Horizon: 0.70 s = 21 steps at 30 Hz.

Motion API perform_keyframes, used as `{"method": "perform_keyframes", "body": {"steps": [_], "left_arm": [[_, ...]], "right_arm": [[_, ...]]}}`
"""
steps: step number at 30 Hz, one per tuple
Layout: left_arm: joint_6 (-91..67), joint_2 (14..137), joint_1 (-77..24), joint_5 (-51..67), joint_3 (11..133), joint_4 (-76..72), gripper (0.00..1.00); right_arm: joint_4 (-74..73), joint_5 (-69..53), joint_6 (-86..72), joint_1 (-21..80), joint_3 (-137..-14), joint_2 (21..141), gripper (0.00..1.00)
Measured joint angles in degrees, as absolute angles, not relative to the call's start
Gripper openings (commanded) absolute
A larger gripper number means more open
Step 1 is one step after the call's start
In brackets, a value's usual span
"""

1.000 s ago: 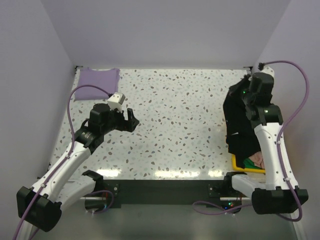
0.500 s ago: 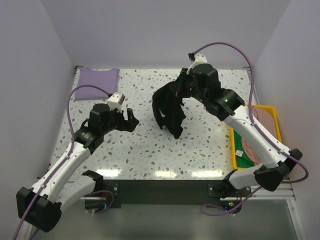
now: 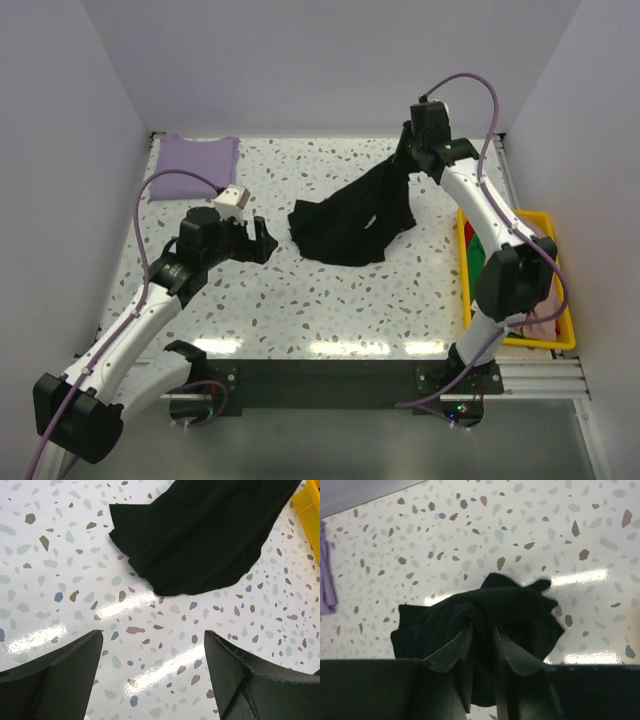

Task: Fold and stack the t-shirts
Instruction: Move the tshirt to the center of the board, then flatten the tshirt out

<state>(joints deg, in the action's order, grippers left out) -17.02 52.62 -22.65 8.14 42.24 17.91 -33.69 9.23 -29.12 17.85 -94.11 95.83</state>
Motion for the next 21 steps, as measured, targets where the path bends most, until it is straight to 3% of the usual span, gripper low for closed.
{"method": "perform_keyframes", "body": {"steps": [4,5,15,21], "left_arm": [[-17.72,53.21,-22.65,8.16,42.24,17.87,0.87],[-18.13,53.43,-22.65,8.19,42.22,17.87,0.87],[-24.71,59.46,-22.65,11.16,39.83,14.57,0.86],[-29.12,71.13,-22.65,11.18,40.69,9.98,0.85]], "right_arm": [[-35.53,8.80,-27.07,16.38,-99.20,103.94,0.52],[-35.75,8.25,-27.00,16.69,-97.93,103.92,0.54],[-29.67,11.11,-30.24,26.41,-64.14,83.33,0.56],[-26.09,11.27,-33.36,29.67,-56.14,84.23,0.57]]}}
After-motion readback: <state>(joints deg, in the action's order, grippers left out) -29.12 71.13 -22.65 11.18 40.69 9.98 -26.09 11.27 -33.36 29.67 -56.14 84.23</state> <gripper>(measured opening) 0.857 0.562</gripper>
